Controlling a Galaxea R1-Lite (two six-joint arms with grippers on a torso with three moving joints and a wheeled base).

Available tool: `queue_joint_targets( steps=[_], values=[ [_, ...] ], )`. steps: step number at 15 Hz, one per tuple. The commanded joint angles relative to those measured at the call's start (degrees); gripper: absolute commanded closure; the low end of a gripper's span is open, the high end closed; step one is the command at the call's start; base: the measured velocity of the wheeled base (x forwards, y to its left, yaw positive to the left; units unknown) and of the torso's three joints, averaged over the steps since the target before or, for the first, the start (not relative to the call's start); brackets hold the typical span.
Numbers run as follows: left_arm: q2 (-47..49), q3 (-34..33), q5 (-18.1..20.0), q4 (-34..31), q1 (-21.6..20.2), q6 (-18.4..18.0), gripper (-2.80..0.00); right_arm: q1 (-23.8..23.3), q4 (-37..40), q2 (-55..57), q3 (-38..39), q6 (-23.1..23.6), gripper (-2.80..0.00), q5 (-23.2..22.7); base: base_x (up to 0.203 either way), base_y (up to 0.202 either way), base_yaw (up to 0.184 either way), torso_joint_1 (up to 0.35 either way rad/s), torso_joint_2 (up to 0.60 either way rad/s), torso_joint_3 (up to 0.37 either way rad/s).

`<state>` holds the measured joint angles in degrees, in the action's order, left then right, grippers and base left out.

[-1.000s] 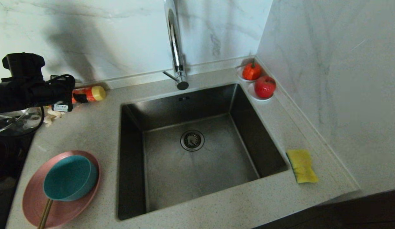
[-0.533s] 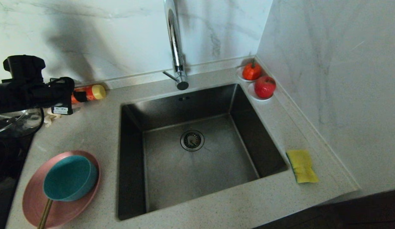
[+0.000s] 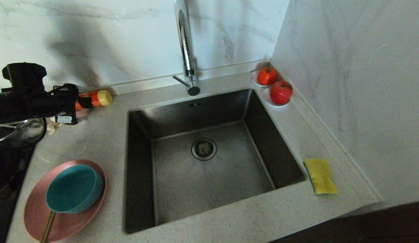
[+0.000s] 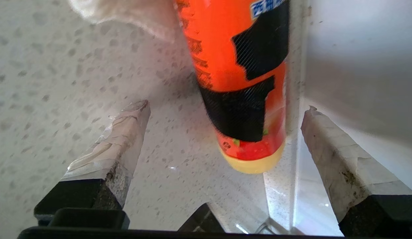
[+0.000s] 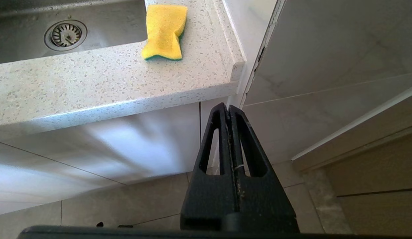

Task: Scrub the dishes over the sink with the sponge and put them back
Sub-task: Grab the dish soap

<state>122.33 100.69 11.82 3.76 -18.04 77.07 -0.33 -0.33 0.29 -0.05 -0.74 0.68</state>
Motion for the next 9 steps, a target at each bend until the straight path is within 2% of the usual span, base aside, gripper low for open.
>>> queue_joint_targets(
  steps=[1,9],
  values=[
    [0.7,-0.1,0.2,0.8,-0.1,0.4,-2.8,0.0,0.0,0.1,0.0,0.0,0.0,0.0,0.0,0.0,0.0,0.0,0.0,0.0],
    [-0.3,-0.1,0.1,3.5,-1.9,-1.3,-2.8,0.0,0.0,0.1,0.0,0.0,0.0,0.0,0.0,0.0,0.0,0.0,0.0,0.0]
  ],
)
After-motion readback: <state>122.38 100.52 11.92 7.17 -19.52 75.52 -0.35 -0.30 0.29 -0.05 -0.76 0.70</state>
